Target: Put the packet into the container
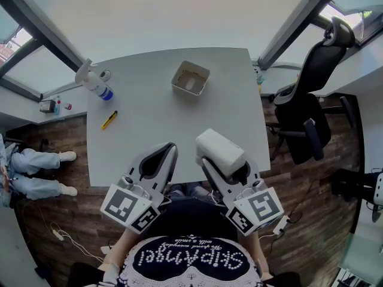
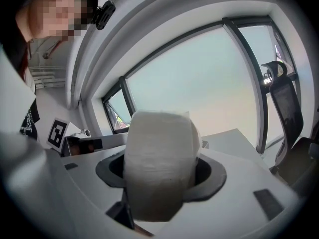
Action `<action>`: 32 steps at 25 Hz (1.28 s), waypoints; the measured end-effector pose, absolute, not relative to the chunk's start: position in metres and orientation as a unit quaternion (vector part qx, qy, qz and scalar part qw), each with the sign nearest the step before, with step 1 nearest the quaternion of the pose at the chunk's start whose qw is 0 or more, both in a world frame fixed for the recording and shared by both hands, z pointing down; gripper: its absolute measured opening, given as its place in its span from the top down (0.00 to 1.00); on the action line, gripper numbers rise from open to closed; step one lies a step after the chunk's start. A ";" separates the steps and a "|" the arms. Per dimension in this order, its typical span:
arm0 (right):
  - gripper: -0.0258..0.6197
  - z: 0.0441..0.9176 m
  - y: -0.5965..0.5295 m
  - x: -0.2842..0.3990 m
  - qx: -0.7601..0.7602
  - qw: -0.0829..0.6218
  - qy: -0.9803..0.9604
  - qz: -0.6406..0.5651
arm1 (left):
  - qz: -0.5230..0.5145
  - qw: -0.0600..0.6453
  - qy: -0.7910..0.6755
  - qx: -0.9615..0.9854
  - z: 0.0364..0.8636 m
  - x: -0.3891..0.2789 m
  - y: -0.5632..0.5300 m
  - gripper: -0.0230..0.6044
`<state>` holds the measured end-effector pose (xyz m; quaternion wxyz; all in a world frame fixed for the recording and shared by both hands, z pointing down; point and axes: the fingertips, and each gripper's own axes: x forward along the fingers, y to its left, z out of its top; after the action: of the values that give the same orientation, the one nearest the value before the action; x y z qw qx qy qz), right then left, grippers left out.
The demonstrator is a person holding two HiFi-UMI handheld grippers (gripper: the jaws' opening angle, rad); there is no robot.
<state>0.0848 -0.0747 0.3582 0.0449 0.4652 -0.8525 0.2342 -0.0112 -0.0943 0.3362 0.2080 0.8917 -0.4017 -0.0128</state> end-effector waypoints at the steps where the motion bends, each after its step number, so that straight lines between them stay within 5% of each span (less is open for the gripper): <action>1: 0.53 0.358 -0.077 0.087 0.463 0.045 -0.854 0.234 | -0.014 0.207 -0.404 0.891 0.336 -0.009 -0.096 0.95; 32: 0.53 0.360 -0.108 0.106 0.451 0.051 -0.861 0.229 | -0.018 0.212 -0.425 0.880 0.339 0.000 -0.116 0.95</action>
<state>0.1058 -0.1084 0.3605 0.0508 0.4506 -0.8614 0.2288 -0.0003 -0.1165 0.3393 0.2125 0.8796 -0.4252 -0.0176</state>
